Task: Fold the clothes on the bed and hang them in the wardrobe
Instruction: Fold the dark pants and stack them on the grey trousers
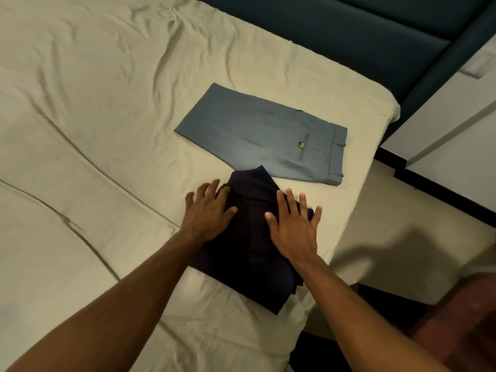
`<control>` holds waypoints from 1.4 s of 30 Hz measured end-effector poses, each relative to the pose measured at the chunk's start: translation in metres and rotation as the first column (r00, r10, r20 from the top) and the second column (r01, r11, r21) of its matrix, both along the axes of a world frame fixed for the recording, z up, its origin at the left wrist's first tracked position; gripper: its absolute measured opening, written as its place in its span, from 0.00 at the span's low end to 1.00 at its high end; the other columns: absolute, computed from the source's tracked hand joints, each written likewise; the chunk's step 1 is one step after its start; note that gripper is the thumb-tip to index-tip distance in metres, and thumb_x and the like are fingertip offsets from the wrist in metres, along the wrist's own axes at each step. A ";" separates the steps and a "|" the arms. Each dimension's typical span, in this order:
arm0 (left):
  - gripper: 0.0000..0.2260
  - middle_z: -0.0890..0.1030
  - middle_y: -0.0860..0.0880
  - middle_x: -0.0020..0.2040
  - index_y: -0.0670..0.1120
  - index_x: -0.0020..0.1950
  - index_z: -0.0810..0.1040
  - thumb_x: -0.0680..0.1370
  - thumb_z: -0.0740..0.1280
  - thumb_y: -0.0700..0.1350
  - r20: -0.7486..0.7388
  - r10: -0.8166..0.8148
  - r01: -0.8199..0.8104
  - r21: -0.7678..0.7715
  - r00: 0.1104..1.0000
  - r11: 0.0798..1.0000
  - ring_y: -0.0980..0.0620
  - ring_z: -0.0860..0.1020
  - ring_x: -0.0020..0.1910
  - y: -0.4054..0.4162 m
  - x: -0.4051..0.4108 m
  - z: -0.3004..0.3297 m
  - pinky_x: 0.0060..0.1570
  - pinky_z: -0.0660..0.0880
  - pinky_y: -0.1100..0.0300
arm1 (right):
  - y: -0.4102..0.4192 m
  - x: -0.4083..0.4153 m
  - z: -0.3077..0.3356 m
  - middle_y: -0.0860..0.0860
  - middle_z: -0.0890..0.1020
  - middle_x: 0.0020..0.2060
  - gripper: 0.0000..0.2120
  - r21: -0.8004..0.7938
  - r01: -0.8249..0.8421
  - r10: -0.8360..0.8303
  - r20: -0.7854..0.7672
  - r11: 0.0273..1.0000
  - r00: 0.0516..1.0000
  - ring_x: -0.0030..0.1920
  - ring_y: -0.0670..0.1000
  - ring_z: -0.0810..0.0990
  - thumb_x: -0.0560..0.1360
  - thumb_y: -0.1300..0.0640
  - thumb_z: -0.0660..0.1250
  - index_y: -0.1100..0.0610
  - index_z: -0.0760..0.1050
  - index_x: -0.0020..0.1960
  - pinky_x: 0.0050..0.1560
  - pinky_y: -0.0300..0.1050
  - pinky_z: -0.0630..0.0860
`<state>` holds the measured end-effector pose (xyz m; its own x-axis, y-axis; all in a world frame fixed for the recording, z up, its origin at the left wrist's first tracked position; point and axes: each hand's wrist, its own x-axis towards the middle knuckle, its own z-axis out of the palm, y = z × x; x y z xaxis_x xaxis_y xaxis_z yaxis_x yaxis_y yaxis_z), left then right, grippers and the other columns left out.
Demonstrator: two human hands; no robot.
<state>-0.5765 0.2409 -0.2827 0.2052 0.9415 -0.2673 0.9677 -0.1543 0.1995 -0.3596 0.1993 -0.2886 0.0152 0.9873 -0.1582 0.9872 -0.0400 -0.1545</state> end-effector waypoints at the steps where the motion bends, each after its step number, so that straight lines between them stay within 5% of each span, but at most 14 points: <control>1: 0.27 0.55 0.45 0.81 0.52 0.79 0.59 0.82 0.54 0.61 0.016 0.027 -0.027 0.035 1.000 0.999 0.40 0.56 0.78 0.014 -0.004 0.007 0.72 0.57 0.38 | 0.013 -0.002 0.005 0.52 0.56 0.80 0.33 0.036 -0.014 0.014 -0.003 0.999 1.000 0.80 0.60 0.50 0.80 0.37 0.41 0.51 0.53 0.80 0.74 0.69 0.43; 5: 0.25 0.65 0.43 0.77 0.47 0.77 0.64 0.83 0.58 0.56 0.086 0.166 -0.171 0.055 0.982 0.984 0.39 0.65 0.73 0.080 -0.020 0.020 0.66 0.67 0.40 | 0.087 -0.011 0.016 0.54 0.58 0.79 0.31 0.118 -0.068 0.069 -0.004 0.991 0.998 0.79 0.60 0.53 0.82 0.40 0.44 0.54 0.56 0.79 0.74 0.69 0.48; 13: 0.25 0.70 0.36 0.71 0.41 0.73 0.67 0.82 0.62 0.55 0.215 0.433 -0.441 -0.014 0.875 0.898 0.34 0.70 0.67 0.209 -0.054 0.002 0.64 0.70 0.42 | 0.211 -0.031 -0.020 0.56 0.48 0.80 0.34 0.009 -0.127 0.127 0.031 0.992 0.991 0.80 0.58 0.43 0.83 0.39 0.46 0.57 0.45 0.81 0.76 0.66 0.38; 19: 0.30 0.69 0.38 0.70 0.42 0.74 0.65 0.80 0.63 0.61 0.129 0.589 -0.587 -0.059 0.798 0.808 0.35 0.68 0.68 0.264 -0.062 -0.015 0.65 0.67 0.40 | 0.232 -0.031 -0.051 0.56 0.43 0.80 0.39 -0.030 -0.101 0.101 0.027 0.994 0.994 0.80 0.58 0.40 0.80 0.34 0.45 0.58 0.41 0.81 0.75 0.68 0.39; 23: 0.30 0.74 0.38 0.65 0.41 0.70 0.69 0.78 0.67 0.61 0.233 0.660 -0.632 -0.191 0.714 0.751 0.36 0.74 0.63 0.293 -0.060 -0.016 0.62 0.74 0.43 | 0.233 -0.031 -0.061 0.56 0.44 0.80 0.39 0.021 -0.076 0.076 0.031 0.997 0.997 0.80 0.58 0.41 0.80 0.33 0.43 0.58 0.42 0.81 0.75 0.67 0.40; 28: 0.15 0.81 0.38 0.58 0.42 0.61 0.80 0.78 0.70 0.49 0.362 0.579 -0.592 -0.088 0.730 0.801 0.38 0.79 0.57 0.320 -0.056 0.005 0.57 0.77 0.46 | 0.239 -0.035 -0.065 0.56 0.47 0.80 0.40 0.058 -0.042 0.041 0.022 0.997 0.999 0.80 0.58 0.43 0.79 0.32 0.40 0.58 0.43 0.81 0.75 0.67 0.40; 39: 0.13 0.80 0.35 0.54 0.42 0.58 0.80 0.80 0.66 0.49 0.256 0.424 -0.482 0.238 0.869 0.843 0.33 0.77 0.56 0.337 -0.052 0.049 0.52 0.74 0.44 | 0.258 -0.041 -0.056 0.56 0.47 0.80 0.39 0.000 -0.057 0.057 -0.046 0.998 0.997 0.80 0.57 0.43 0.80 0.33 0.42 0.58 0.43 0.81 0.76 0.65 0.38; 42: 0.13 0.81 0.36 0.54 0.43 0.58 0.81 0.78 0.65 0.49 0.334 0.396 -0.493 0.285 0.855 0.822 0.34 0.77 0.56 0.326 -0.039 0.065 0.53 0.74 0.45 | 0.249 -0.031 -0.045 0.57 0.56 0.79 0.35 0.067 0.000 0.016 -0.238 0.998 0.971 0.80 0.57 0.50 0.82 0.37 0.46 0.59 0.49 0.80 0.78 0.60 0.44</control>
